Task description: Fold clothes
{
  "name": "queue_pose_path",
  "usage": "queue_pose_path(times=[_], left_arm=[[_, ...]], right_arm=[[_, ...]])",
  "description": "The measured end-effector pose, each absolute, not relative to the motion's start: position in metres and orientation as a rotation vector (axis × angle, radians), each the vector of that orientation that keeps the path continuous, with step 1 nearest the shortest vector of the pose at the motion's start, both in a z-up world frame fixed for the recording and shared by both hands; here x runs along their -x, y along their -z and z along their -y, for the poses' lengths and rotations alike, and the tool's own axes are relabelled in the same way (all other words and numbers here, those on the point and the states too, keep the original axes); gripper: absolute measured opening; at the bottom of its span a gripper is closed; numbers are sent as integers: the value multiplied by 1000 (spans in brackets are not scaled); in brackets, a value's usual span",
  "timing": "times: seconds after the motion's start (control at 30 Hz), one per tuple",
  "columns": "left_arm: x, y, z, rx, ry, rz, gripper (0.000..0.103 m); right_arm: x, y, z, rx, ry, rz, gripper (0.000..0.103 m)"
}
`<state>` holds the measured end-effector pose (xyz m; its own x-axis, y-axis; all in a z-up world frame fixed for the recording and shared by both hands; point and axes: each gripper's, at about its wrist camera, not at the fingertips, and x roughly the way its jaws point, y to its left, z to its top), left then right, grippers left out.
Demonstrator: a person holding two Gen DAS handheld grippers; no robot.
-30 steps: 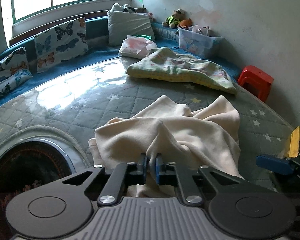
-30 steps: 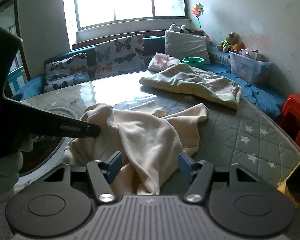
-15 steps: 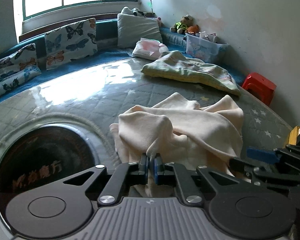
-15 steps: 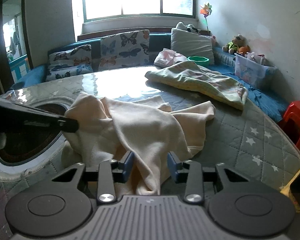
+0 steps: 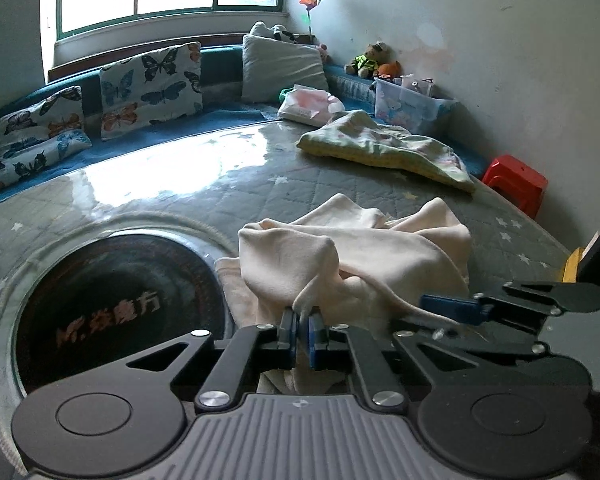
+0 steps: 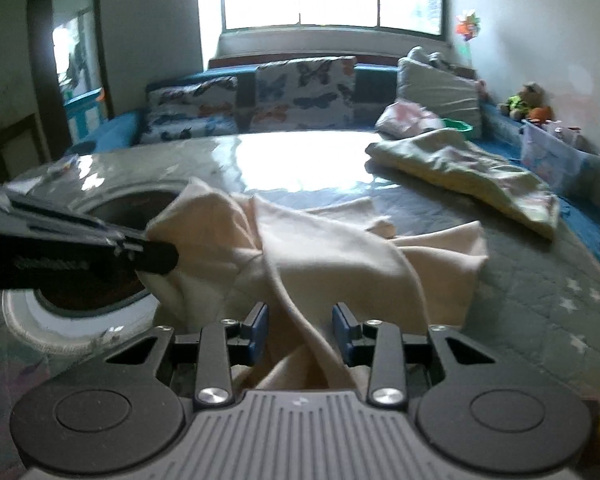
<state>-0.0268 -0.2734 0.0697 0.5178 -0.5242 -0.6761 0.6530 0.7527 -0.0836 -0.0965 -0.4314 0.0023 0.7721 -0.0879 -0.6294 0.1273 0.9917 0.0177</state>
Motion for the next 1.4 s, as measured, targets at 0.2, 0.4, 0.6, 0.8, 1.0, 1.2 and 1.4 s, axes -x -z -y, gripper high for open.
queue_pose_path(times=[0.2, 0.4, 0.6, 0.8, 1.0, 1.2, 1.4], left_arm=[[37, -66, 242, -178, 700, -759, 6], [45, -64, 207, -145, 686, -770, 6], [60, -65, 179, -140, 675, -769, 6], [63, -69, 162, -121, 677, -781, 11], [54, -93, 155, -56, 684, -748, 49], [7, -93, 172, 31, 590, -857, 61], [-40, -65, 181, 160, 512, -1035, 58]], right_arm=[[111, -11, 420, -17, 143, -627, 4], [131, -29, 419, 27, 181, -600, 3], [151, -28, 411, 46, 184, -640, 3], [158, -22, 393, 41, 110, -684, 12], [151, -16, 380, 62, 80, -695, 36], [151, -6, 385, 44, 114, -731, 37], [160, -2, 392, 41, 131, -751, 37]])
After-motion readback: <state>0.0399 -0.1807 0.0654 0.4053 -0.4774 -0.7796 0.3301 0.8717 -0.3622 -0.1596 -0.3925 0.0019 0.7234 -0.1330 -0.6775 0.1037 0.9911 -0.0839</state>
